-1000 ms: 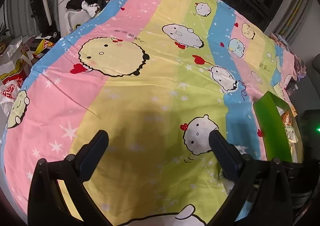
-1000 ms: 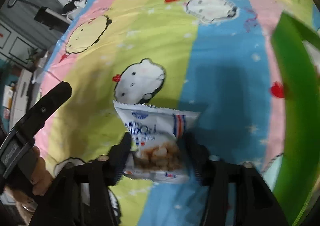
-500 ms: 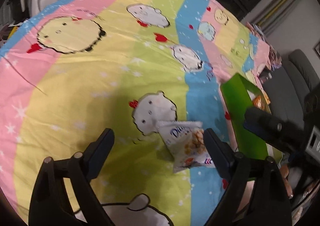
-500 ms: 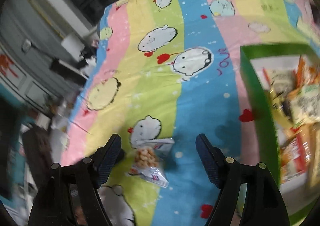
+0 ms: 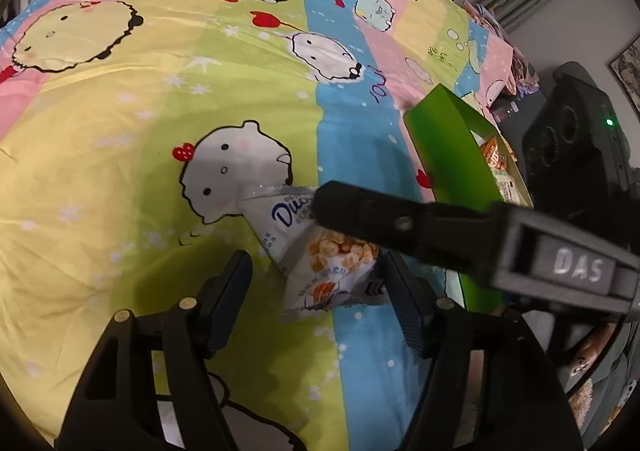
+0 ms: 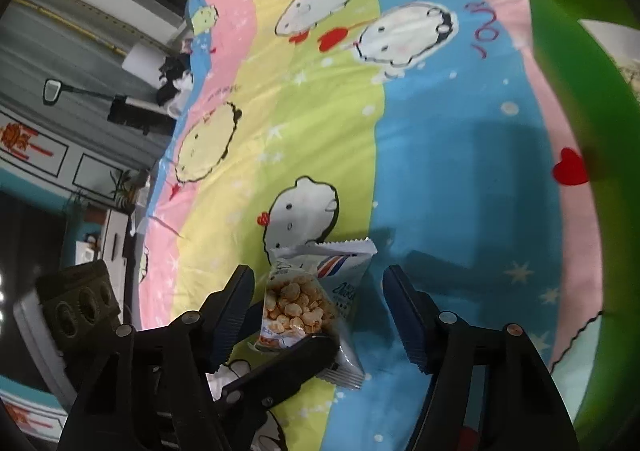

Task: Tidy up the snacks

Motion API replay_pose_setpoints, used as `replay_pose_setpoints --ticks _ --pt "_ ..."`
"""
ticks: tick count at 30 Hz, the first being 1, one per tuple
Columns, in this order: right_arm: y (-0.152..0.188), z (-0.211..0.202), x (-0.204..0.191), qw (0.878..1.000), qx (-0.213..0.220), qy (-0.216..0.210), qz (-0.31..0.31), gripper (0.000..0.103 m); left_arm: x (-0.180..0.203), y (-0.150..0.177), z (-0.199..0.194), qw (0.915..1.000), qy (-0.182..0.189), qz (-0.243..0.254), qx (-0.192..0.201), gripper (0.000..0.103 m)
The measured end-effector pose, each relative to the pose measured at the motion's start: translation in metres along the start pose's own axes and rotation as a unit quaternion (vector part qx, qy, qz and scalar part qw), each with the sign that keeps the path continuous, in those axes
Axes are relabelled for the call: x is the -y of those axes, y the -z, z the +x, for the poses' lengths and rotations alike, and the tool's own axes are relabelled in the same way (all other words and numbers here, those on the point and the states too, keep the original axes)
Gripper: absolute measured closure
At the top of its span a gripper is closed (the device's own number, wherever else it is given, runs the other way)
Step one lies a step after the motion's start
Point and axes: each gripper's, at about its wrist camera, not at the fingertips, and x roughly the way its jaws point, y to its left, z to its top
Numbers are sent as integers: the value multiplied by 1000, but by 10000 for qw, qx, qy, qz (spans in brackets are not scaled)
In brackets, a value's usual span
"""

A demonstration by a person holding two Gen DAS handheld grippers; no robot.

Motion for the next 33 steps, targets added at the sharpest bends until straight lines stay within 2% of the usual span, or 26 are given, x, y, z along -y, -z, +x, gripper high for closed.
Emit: replay_pose_setpoints --ticks 5,9,13,18,27,33 --pt "1 13 3 9997 -236 -66 29 46 2 4 4 9999 84 19 -124 41" --pt "3 17 3 9996 -268 3 -12 48 4 6 6 9997 126 87 -177 50" --pt "5 20 1 9994 -319 -73 -58 51 6 9 6 9997 70 163 -171 51" --pt "7 18 -4 9997 -168 22 -182 57 6 8 2 9998 10 209 -26 52" --pt "9 8 -12 9992 207 -111 -326 57 12 5 -6 9988 -30 393 284 52" --pt "11 -7 -20 9972 565 -180 -458 57 21 6 -18 9958 -18 585 702 52"
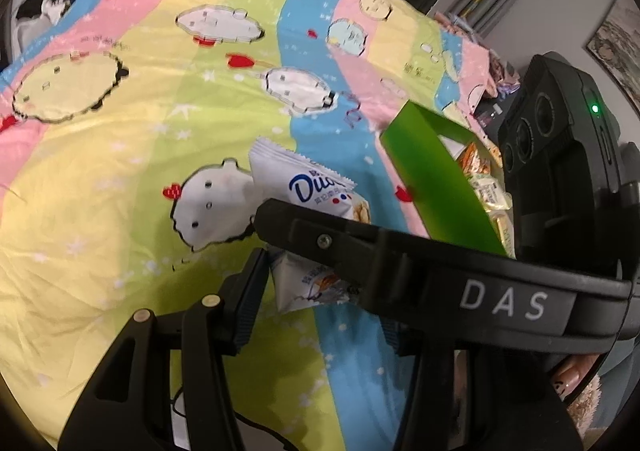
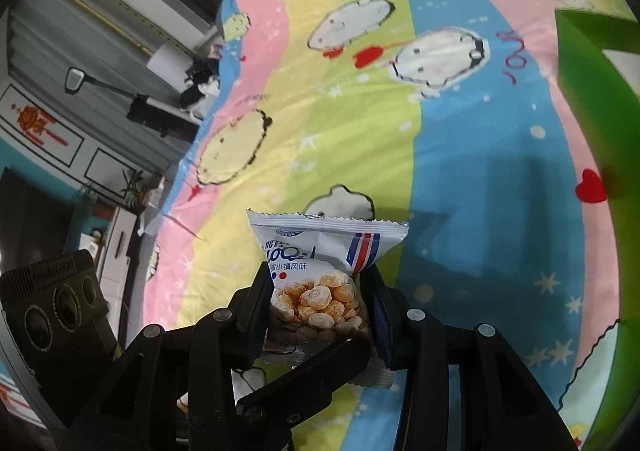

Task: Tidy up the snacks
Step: 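Carry the peanut bag over the box with the right gripper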

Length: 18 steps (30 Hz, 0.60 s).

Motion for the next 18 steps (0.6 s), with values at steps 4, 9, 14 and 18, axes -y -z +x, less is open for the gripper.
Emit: replay_pose_setpoints --ticks 4,9,14,18 --pt "1 -12 -10 9994 276 16 -190 57 5 0 -9 9995 57 163 271 53" --pt "2 -15 -13 9990 351 52 -274 57 6 1 -10 9993 67 236 286 53" --pt "3 -14 -14 9990 328 100 -286 57 6 2 -10 9992 97 255 288 53" --pt "3 -15 -13 9990 343 93 -254 57 7 2 -10 9991 111 274 310 53"
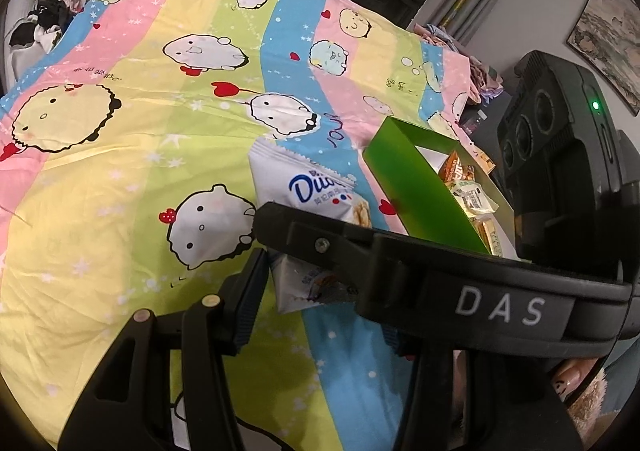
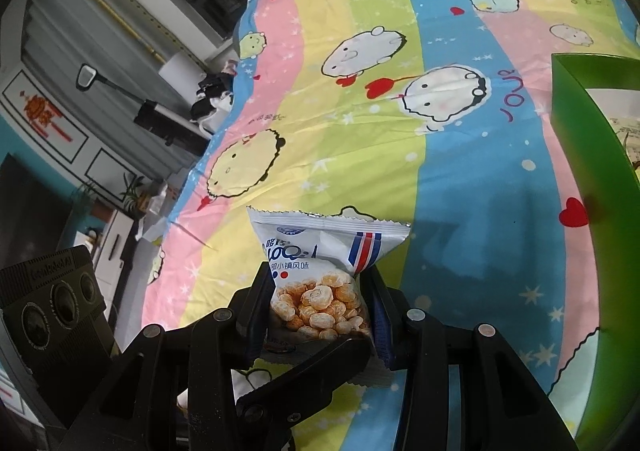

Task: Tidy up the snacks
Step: 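Carry the peanut bag over the box with the right gripper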

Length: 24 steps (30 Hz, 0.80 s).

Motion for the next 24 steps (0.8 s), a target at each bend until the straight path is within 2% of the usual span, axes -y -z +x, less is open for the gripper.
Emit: replay_pose_setpoints --ticks 8,15,20,24 --pt "-1 -2 -1 9999 -19 148 -30 57 4 0 2 10000 23 58 -21 53" --pt "-3 -11 -2 9998 -158 103 69 57 12 -3 -7 10000 49 47 39 52" --pt "-9 -38 -8 9998 -101 -164 39 57 31 -13 -28 9995 189 99 245 51" --pt "-10 -63 -14 9997 150 -146 -111 57 59 -17 -39 9981 -9 450 419 51"
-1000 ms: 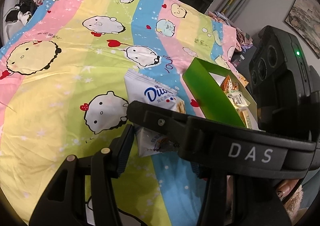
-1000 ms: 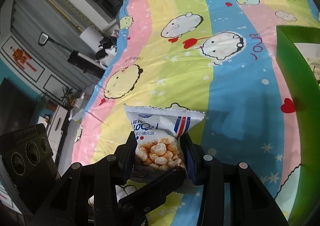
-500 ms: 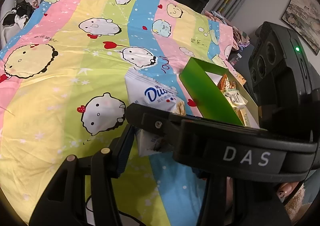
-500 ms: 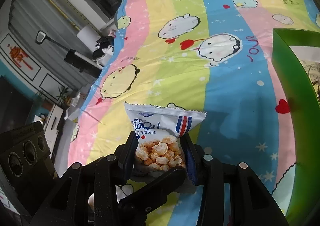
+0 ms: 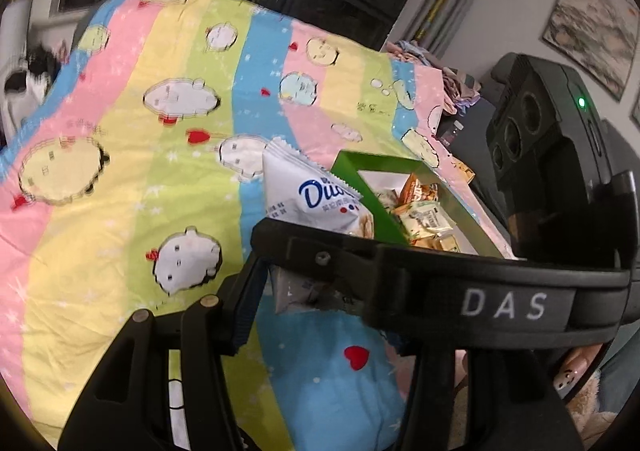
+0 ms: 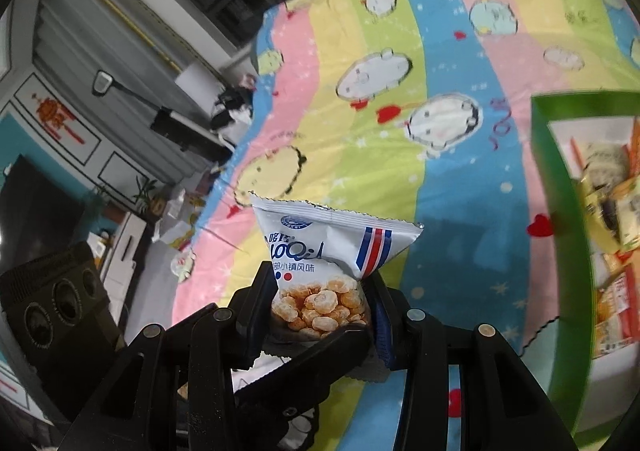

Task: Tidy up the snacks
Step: 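Carry the peanut bag over the box with the right gripper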

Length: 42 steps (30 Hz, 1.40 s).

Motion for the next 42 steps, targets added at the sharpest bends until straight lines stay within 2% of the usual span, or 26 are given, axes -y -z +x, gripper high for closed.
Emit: replay_pose_setpoints --ticks 5,11,28,42 --pt "-2 -19 0 9997 182 -160 -8 57 17 -5 -9 9996 -172 174 120 51" --pt "-1 -37 -2 9992 330 -212 -52 57 29 -7 -15 9993 -188 276 174 51" --pt "4 -65 -1 9975 535 -422 -202 57 59 -10 -30 9973 -426 511 321 51" --pt "7 -90 9 9953 843 -468 -127 57 85 -14 -28 9952 -405 790 415 51"
